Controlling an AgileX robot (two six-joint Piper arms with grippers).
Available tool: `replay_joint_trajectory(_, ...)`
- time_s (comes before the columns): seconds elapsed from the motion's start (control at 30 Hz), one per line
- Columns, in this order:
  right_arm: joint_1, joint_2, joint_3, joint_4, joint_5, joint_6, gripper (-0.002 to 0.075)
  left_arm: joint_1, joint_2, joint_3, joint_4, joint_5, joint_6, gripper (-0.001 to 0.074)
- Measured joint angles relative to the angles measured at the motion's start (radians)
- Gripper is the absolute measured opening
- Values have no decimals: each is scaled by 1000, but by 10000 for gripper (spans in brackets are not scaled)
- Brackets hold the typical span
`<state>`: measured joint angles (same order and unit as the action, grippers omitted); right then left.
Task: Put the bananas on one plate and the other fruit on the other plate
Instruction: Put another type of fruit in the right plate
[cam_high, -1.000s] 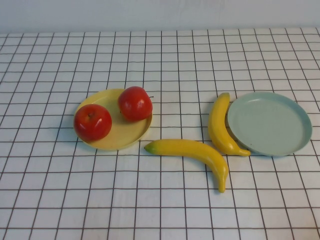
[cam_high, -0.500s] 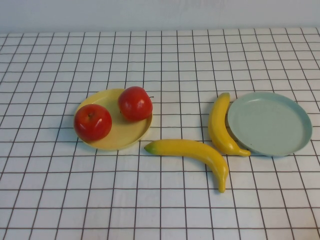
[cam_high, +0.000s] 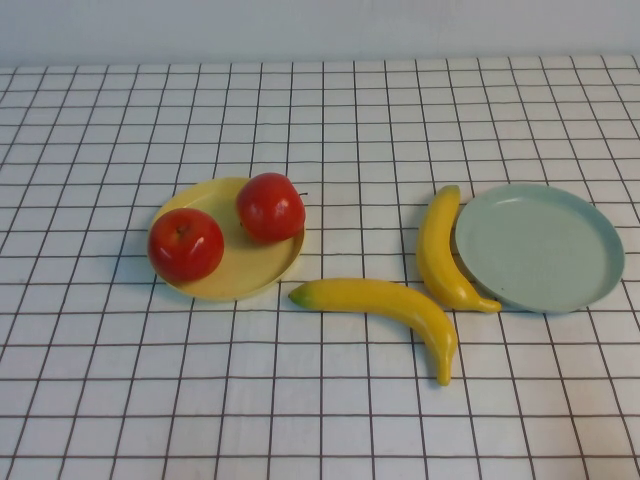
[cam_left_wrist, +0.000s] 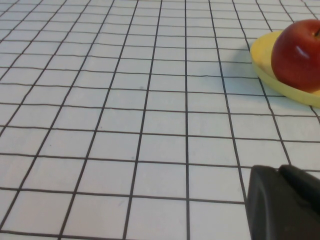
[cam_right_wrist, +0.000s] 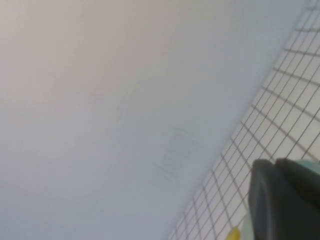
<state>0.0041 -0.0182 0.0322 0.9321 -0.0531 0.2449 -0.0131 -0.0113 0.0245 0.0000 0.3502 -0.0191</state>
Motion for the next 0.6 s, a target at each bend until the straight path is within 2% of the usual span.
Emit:
replay_joint_trajectory(0.07,0,0,0,45,-26,-137,-16,0,0,0,0,0,0,-4)
replay_joint_trajectory(0.17,0,0,0,77,-37,-228,-16,0,0,0,0,0,0,-4)
replay_joint_trajectory(0.37,0,0,0,109,-40,-260,-16,0,0,0,0,0,0,-3)
replay_joint_trajectory(0.6,0,0,0,223,20,-322,-16,0,0,0,0,0,0,-3)
